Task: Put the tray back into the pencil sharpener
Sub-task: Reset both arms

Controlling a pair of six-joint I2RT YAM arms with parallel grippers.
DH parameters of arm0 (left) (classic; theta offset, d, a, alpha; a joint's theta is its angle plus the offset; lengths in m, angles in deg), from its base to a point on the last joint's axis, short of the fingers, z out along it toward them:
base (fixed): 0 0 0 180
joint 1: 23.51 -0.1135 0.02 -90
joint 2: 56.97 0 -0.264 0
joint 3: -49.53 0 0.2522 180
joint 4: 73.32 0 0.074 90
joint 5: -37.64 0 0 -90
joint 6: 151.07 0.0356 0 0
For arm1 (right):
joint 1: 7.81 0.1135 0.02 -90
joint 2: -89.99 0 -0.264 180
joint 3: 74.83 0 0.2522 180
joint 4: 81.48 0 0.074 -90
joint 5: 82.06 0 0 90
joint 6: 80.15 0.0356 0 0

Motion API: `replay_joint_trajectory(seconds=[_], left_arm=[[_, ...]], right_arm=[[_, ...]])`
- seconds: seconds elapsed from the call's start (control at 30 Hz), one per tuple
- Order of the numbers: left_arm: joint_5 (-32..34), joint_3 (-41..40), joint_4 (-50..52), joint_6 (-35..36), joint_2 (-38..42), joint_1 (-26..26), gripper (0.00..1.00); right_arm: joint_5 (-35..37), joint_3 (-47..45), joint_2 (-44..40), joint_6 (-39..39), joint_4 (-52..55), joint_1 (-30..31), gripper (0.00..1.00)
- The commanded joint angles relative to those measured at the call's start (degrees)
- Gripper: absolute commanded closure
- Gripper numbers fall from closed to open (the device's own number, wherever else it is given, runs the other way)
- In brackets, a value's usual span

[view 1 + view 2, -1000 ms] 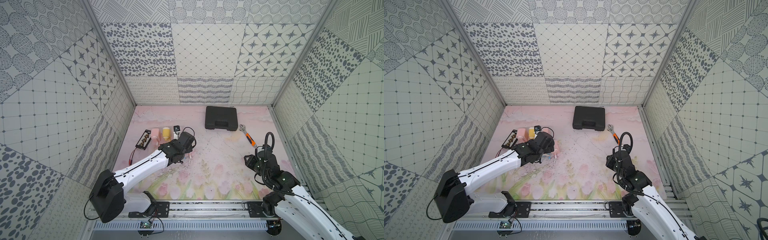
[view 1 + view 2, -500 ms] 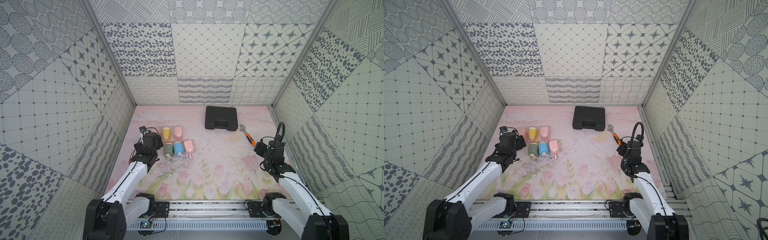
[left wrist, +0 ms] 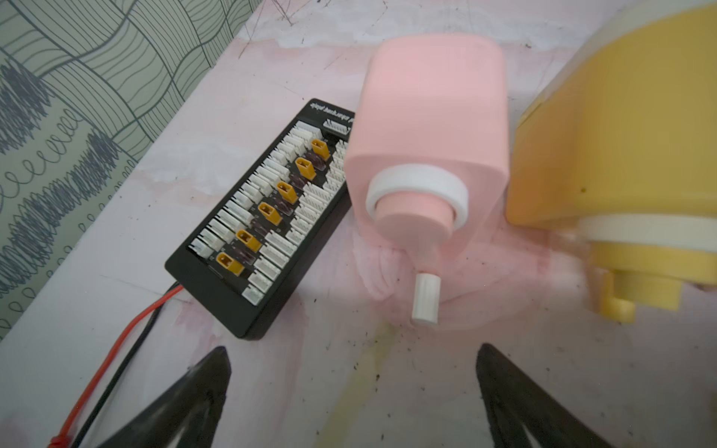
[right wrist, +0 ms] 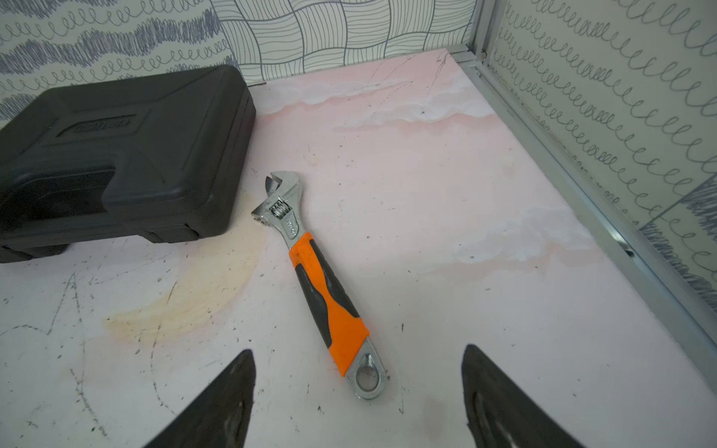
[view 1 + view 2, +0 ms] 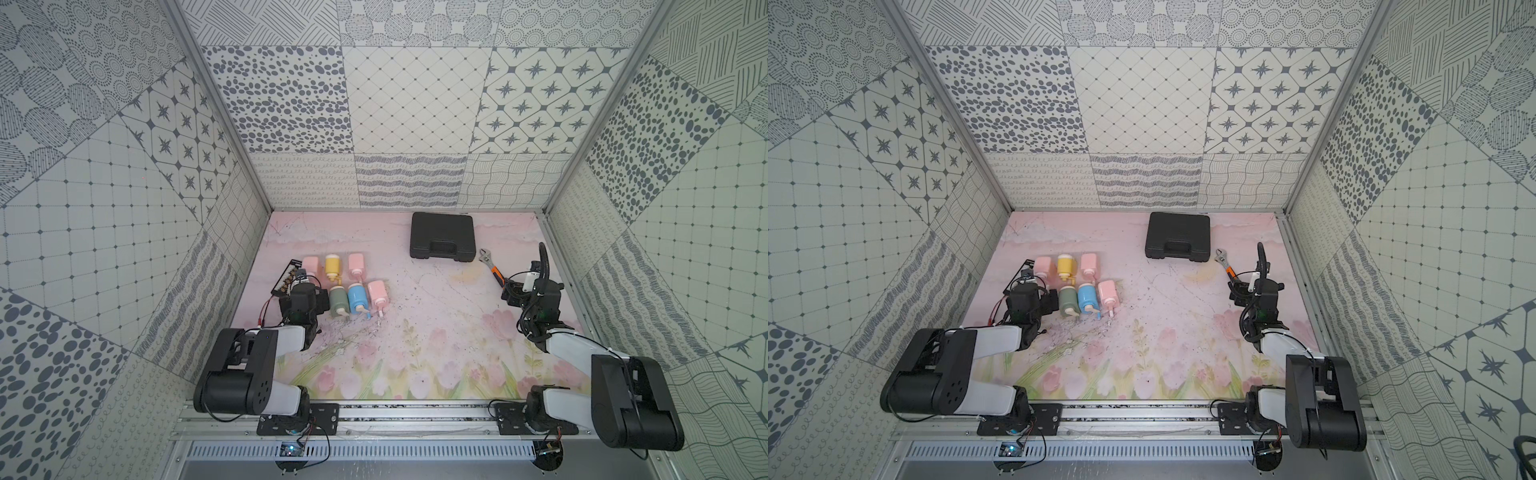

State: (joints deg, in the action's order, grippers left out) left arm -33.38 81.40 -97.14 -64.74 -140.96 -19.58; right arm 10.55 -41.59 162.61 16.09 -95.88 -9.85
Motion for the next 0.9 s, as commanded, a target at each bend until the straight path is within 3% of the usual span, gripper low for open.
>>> replay_joint_trajectory(seconds=[0.0,0.13,0.3,0.43,0.53,0.57,0.87], left_arm=[[-6.29,-2.82,-28.74,5.03,-7.19,-0.82,0.01],[-7.45,-2.0,-26.4,5.24,-6.83,-0.76,0.01],[-6.87,-2.07,-27.21,5.33,-7.16,-0.84,0.01],[-6.61,-1.53,-26.13,5.24,-7.09,-0.82,0.01],[-6.26,-0.57,-24.04,5.09,-6.87,-0.79,0.01],[-6.24,-0.48,-23.95,5.07,-7.06,-0.79,0.01],[-5.1,0.88,-21.14,4.54,-6.9,-0.82,0.01]], right_arm=[[-4.51,-0.75,2.44,-3.04,-14.01,-0.33,0.16],[-8.83,0.92,5.68,-2.63,-15.29,-0.54,0.16],[-10.15,-1.94,18.35,-1.08,-34.61,-0.48,0.17],[-10.38,0.12,16.46,-1.79,-27.26,-0.55,0.15],[-8.58,2.68,16.07,-2.66,-21.85,0.43,0.08],[-7.36,3.2,16.39,-3.03,-21.41,1.09,0.01],[-5.12,4.41,16.38,-4.82,-18.91,3.06,0.0]])
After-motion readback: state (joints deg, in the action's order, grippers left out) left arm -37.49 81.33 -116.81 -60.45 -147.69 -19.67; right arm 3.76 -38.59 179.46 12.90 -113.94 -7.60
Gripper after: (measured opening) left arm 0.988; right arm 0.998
